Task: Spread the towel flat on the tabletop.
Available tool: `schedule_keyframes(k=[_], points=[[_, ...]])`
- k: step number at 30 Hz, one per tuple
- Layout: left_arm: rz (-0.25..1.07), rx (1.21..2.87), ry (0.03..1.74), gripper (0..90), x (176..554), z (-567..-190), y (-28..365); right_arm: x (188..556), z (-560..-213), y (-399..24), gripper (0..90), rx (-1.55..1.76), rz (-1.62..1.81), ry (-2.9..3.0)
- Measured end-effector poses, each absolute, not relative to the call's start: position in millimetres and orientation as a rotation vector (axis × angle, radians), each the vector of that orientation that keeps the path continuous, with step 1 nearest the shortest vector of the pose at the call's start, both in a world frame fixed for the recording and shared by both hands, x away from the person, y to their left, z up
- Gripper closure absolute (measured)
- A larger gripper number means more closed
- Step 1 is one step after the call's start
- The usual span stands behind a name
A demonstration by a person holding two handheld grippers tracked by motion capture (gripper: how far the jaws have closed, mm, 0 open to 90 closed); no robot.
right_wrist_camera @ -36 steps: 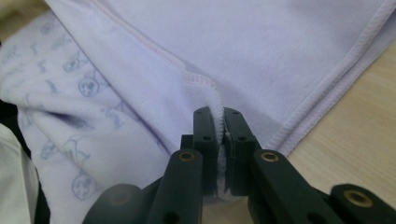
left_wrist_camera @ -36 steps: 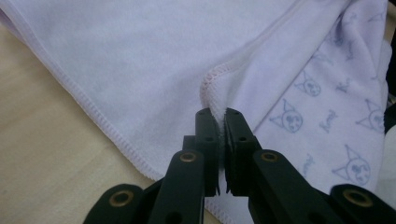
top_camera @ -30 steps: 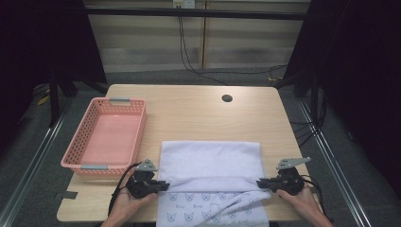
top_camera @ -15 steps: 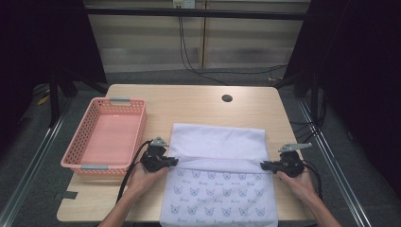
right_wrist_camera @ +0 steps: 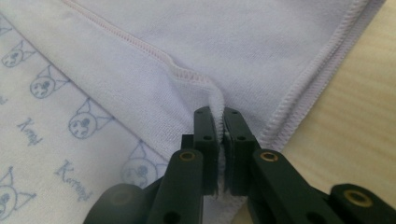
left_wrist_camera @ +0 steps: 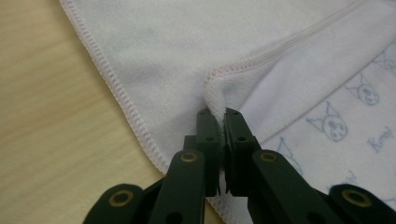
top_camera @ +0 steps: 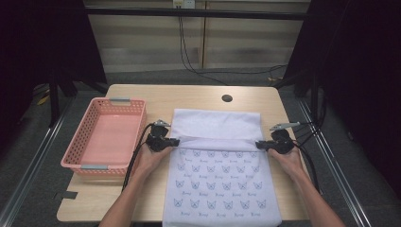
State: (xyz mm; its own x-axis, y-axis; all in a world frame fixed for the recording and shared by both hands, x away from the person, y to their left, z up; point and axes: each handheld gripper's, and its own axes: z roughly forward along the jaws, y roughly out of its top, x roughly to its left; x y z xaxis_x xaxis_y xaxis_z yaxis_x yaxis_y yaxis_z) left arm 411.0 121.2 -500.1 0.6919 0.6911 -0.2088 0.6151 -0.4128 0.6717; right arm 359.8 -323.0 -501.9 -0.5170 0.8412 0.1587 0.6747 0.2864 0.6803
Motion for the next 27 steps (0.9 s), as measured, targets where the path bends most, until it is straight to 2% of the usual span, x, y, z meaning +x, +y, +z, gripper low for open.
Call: schedule_keyframes(k=[7,9,14,19,23,27], points=[[0.171,2.171,1.047,86.3,435,-497,120,393,-502,-318,85.9,1.424,1.014,2.288],[0.230,2.181,1.039,86.4,439,-497,114,400,-502,-314,85.8,1.413,1.002,2.276],[0.200,2.148,1.082,86.5,457,-498,117,411,-504,-309,85.8,1.427,0.996,2.225],[0.188,2.163,1.074,86.6,458,-497,117,414,-504,-311,85.6,1.444,1.011,2.222],[0.158,2.115,1.049,86.6,452,-487,120,413,-489,-318,85.6,1.436,1.084,2.201],[0.151,2.039,1.003,86.5,441,-460,119,410,-458,-328,85.5,1.405,1.171,2.134]])
